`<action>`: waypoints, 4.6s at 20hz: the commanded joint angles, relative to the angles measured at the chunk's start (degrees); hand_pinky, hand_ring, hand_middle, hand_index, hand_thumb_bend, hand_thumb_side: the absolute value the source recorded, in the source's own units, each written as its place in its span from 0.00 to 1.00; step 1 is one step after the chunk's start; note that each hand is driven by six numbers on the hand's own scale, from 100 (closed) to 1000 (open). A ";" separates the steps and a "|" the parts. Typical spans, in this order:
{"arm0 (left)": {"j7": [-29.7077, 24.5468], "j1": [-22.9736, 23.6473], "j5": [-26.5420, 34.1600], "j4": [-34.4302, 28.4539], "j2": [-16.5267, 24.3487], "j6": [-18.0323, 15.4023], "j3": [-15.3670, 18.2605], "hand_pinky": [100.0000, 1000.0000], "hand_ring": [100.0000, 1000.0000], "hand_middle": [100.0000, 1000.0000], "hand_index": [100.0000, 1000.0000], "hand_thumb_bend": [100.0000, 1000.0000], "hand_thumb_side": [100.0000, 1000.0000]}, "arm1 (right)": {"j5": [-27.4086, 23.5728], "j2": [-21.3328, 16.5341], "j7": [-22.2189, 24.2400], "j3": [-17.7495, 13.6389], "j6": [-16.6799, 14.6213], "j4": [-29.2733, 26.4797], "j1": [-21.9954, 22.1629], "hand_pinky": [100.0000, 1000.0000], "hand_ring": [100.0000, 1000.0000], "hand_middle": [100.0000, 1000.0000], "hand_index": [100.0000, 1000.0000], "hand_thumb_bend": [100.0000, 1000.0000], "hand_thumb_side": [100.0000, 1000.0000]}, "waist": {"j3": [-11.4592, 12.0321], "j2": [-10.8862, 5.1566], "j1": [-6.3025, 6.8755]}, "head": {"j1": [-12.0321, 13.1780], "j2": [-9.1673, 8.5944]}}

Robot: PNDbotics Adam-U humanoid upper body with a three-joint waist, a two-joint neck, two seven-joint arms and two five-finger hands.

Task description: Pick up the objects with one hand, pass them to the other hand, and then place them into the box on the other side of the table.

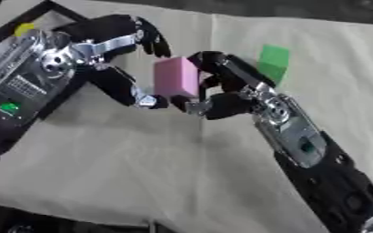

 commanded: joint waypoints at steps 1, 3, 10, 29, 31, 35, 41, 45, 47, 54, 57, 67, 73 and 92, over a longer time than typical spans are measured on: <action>0.74 -1.33 0.24 0.14 0.06 -0.38 0.06 0.81 0.69 0.62 0.75 0.52 0.34 | -0.68 -0.36 0.09 -0.06 0.37 -1.65 -0.70 0.22 0.71 0.27 0.38 0.32 0.00 | 0.11 -0.78 0.12 | 0.06 0.31; 1.04 -1.38 0.18 0.63 -0.09 -0.58 -0.11 0.80 0.68 0.61 0.74 0.51 0.34 | -0.78 -0.34 0.24 -0.02 0.56 -1.81 -0.69 0.22 0.71 0.27 0.38 0.32 0.00 | 0.15 -0.75 0.12 | 0.05 0.31; 3.05 -1.33 0.93 1.64 -0.46 -0.41 -0.44 0.78 0.65 0.57 0.68 0.45 0.27 | -0.81 -0.22 0.62 0.15 1.07 -1.83 -0.64 0.22 0.71 0.27 0.37 0.33 0.00 | 0.12 -0.62 0.15 | 0.02 0.31; 6.09 -1.05 4.80 0.67 -0.42 1.92 -0.46 0.76 0.56 0.46 0.47 0.04 0.02 | 0.54 -0.45 1.53 0.47 2.46 -1.26 -0.38 0.23 0.73 0.31 0.41 0.43 0.00 | 0.47 -0.65 -0.07 | 0.07 0.31; 6.04 -0.98 5.37 0.36 -0.36 2.28 -0.43 0.76 0.56 0.45 0.44 0.03 0.03 | 0.94 -0.43 1.47 0.45 2.84 -1.11 -0.30 0.24 0.74 0.33 0.43 0.47 0.00 | 0.49 -0.70 -0.09 | 0.13 0.31; 5.66 -0.92 6.10 -0.29 -0.26 3.05 -0.32 0.76 0.55 0.42 0.40 0.00 0.04 | 2.04 -0.54 1.05 0.35 3.01 -1.03 -0.28 0.30 0.77 0.38 0.48 0.57 0.00 | 0.51 -0.74 -0.04 | 0.19 0.31; 4.64 -0.90 6.76 -1.45 -0.03 4.25 -0.19 0.76 0.53 0.39 0.36 0.00 0.06 | 3.66 -0.68 1.15 0.18 2.46 -0.95 -0.22 0.35 0.83 0.46 0.59 0.67 0.00 | 0.40 -0.77 0.07 | 0.28 0.31; 3.90 -0.85 6.95 -2.18 0.12 4.86 -0.04 0.76 0.53 0.38 0.34 0.00 0.07 | 4.88 -0.72 0.63 -0.04 2.40 -0.83 -0.23 0.36 0.85 0.49 0.65 0.65 0.06 | 0.38 -0.79 0.15 | 0.33 0.31; 3.48 -0.82 7.07 -2.46 0.15 5.14 -0.04 0.76 0.52 0.37 0.34 0.00 0.07 | 5.00 -0.63 0.25 -0.08 2.49 -0.76 -0.19 0.35 0.85 0.49 0.65 0.65 0.06 | 0.35 -0.82 0.16 | 0.34 0.31; 1.81 -0.61 6.61 -4.44 0.72 6.57 0.57 0.74 0.51 0.35 0.31 0.00 0.09 | 6.51 -1.03 -2.58 -0.63 3.08 -0.50 0.00 0.38 0.88 0.54 0.72 0.58 0.27 | 0.41 -0.95 0.21 | 0.53 0.31; 0.38 -0.47 5.84 -5.54 1.09 7.04 0.82 0.74 0.52 0.35 0.31 0.00 0.09 | 7.79 -1.20 -4.56 -0.88 3.80 -0.04 0.11 0.38 0.89 0.56 0.73 0.58 0.31 | 0.41 -1.04 0.22 | 0.69 0.31; -4.63 0.51 4.32 -8.67 1.86 8.12 3.34 0.74 0.51 0.35 0.31 0.00 0.10 | 12.38 -2.19 -6.38 -0.81 4.55 1.19 0.70 0.40 0.90 0.58 0.75 0.59 0.31 | 0.14 -1.40 0.24 | 1.07 0.31; -3.69 1.11 6.94 -9.27 2.62 10.39 6.39 0.75 0.51 0.34 0.30 0.00 0.10 | 13.56 -3.35 -5.46 -0.67 4.12 1.80 1.85 0.40 0.90 0.58 0.75 0.61 0.24 | 0.07 -1.70 0.30 | 1.70 0.31; 4.72 4.84 15.90 -10.20 17.21 12.71 15.53 0.78 0.52 0.35 0.30 0.00 0.08 | 13.87 -11.25 -6.17 -3.92 4.78 -9.15 11.76 0.43 0.91 0.61 0.74 0.64 0.11 | -1.60 -1.71 -0.37 | 4.41 0.31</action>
